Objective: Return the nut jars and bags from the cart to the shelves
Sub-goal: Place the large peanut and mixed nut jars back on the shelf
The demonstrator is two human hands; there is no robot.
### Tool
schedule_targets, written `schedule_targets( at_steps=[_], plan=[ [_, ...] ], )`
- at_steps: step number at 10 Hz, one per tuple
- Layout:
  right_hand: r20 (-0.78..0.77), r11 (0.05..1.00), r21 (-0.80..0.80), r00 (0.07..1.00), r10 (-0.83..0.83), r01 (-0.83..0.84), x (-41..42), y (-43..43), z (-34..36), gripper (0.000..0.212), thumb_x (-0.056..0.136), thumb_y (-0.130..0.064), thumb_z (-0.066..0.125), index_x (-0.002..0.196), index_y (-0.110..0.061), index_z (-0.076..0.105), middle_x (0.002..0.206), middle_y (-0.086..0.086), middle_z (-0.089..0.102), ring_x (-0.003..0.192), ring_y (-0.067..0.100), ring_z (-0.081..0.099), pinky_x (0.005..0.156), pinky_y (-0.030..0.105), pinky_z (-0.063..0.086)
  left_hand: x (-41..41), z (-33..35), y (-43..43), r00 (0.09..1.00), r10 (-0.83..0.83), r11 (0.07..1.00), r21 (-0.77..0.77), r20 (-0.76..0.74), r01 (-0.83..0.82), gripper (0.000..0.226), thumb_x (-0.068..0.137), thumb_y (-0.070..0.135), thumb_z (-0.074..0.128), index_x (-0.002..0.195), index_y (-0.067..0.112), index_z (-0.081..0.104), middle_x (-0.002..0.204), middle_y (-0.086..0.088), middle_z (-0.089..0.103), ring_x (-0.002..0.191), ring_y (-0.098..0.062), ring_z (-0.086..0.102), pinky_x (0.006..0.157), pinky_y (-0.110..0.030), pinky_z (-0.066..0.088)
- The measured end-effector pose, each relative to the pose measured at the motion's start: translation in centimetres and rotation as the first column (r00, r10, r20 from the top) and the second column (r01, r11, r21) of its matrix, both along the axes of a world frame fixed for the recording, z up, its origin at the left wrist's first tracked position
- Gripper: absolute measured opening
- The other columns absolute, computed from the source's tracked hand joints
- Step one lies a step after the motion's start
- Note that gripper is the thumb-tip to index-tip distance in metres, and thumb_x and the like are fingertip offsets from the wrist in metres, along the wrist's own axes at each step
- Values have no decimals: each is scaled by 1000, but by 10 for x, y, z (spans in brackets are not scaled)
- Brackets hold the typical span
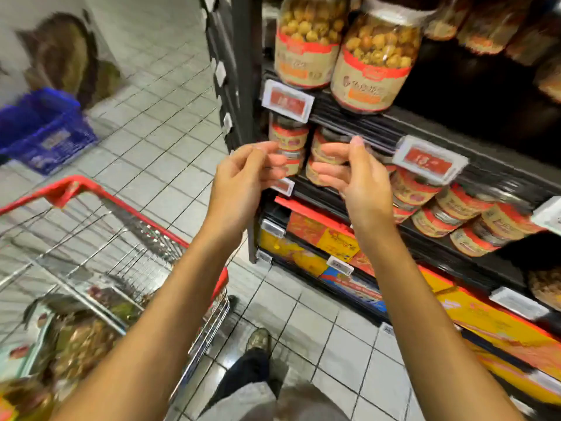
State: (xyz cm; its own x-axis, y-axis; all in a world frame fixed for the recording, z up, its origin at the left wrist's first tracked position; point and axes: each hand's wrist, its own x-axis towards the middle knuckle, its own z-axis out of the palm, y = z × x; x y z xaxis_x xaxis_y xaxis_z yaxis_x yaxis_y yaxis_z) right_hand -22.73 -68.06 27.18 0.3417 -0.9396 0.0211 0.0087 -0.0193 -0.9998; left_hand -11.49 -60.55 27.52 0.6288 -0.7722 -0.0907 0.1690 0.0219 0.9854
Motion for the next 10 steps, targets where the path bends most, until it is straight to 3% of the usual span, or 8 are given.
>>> schedule_targets(
  at_steps=[1,2,5,6,7,8,9,10],
  plan=[
    [6,979,60,981,195,-195,6,44,-16,39,102,-26,29,83,-20,62,83,-7,68,75,11,67,72,22,52,-7,-15,63,991,127,991,55,-53,-124,26,99,11,38,92,12,62,79,-4,66,67,-12,60,65,-17,50],
    [4,829,127,836,549,-545,29,122,-41,38,102,-30,29,89,-20,63,86,-1,70,77,12,68,70,19,52,-15,-35,172,915,386,918,148,-117,-368,28,99,12,38,89,12,63,75,-3,68,66,-13,61,63,-17,50],
    [-51,357,159,353,934,-921,115,285,-72,33,99,-36,33,86,-26,62,77,-9,70,70,4,66,65,15,50,14,-63,370,520,844,535,242,-128,-809,29,98,10,40,83,12,64,58,6,68,54,-7,60,59,-18,49],
    [-177,266,227,229,957,-937,158,338,-99,31,101,-29,34,88,-25,61,82,-9,66,70,6,63,67,21,51,46,-81,447,413,901,433,288,-131,-854,28,97,10,41,81,13,64,58,5,68,52,-7,59,61,-19,49],
    [-346,250,267,149,926,-931,191,363,-126,27,100,-31,36,88,-24,60,82,-10,61,72,8,62,66,21,48,74,-100,487,404,901,435,350,-159,-830,28,97,9,38,80,12,61,56,5,67,48,-4,58,57,-16,49],
    [-660,217,308,-43,750,-926,232,380,-182,36,100,-27,38,65,-26,44,78,2,53,82,17,50,65,25,29,108,-138,521,433,868,495,487,-243,-720,28,98,11,38,81,12,60,54,5,66,49,-6,61,49,-14,47],
    [-747,182,415,-220,627,-891,246,388,-229,36,100,-23,38,67,-15,49,85,18,57,86,25,54,64,28,28,129,-173,538,453,833,549,579,-317,-602,30,99,14,37,80,12,60,55,4,66,50,-8,62,47,-15,47],
    [-783,179,522,-385,488,-834,247,402,-279,34,99,-22,38,109,3,58,116,27,59,108,36,56,86,37,41,145,-236,557,407,825,554,703,-392,-446,32,99,15,35,73,15,54,46,6,58,45,-8,51,44,-17,36]
  ],
)
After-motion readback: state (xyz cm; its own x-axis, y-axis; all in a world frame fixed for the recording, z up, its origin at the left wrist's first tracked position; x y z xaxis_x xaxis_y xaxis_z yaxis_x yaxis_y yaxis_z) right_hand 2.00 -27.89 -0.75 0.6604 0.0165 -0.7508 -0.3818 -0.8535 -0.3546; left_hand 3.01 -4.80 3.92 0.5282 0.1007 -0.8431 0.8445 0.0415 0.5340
